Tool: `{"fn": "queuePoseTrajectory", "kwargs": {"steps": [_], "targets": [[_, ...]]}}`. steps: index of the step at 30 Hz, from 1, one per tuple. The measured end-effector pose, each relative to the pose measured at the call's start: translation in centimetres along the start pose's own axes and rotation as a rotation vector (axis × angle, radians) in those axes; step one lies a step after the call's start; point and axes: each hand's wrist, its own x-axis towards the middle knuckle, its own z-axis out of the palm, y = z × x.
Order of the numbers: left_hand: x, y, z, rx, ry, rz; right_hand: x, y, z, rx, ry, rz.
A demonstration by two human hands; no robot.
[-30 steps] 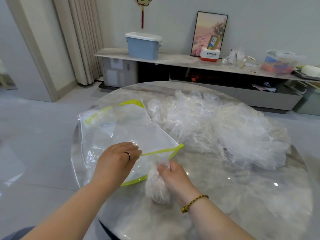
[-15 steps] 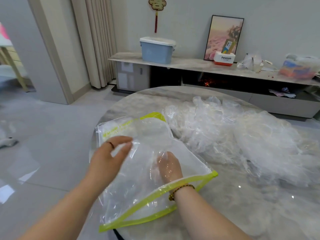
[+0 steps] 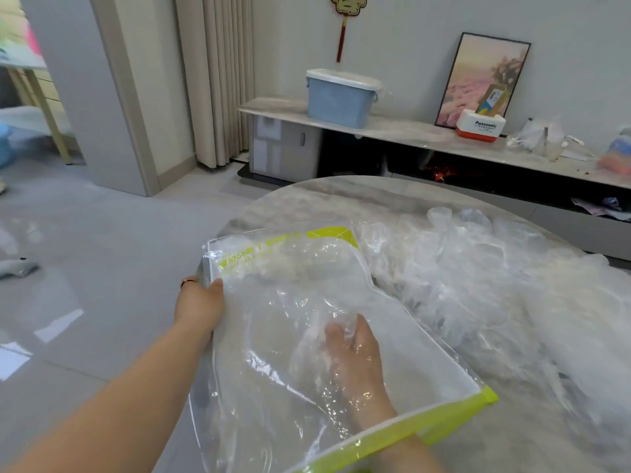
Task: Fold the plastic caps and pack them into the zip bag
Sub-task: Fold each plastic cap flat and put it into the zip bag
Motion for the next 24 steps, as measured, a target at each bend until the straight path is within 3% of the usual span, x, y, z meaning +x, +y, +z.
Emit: {"fn": "queuePoseTrajectory", "kwargs": {"steps": [5, 8, 12, 18, 24], "targets": [[0.0, 0.2, 0.5, 0.022, -0.044, 0.064, 2.6, -0.4, 1.1, 0.217, -0.013, 0.182], [-0.4, -0.1, 0.1, 0.046, -0.095, 0.099, 5.2, -0.4, 1.2, 0.091, -0.016, 0.247], [-0.6, -0.3, 0.0, 0.034, -0.129, 0.088, 7.9, -0.5, 1.7, -0.154, 0.092, 0.118], [-0.5, -0.3, 0.2, 0.017, -0.124, 0.09, 10.0, -1.6, 4.5, -0.073, 0.137, -0.083], [0.3, -0.8, 0.5, 0.029, -0.084, 0.157, 13.4, -1.9, 4.9, -0.233, 0.106, 0.009]]}}
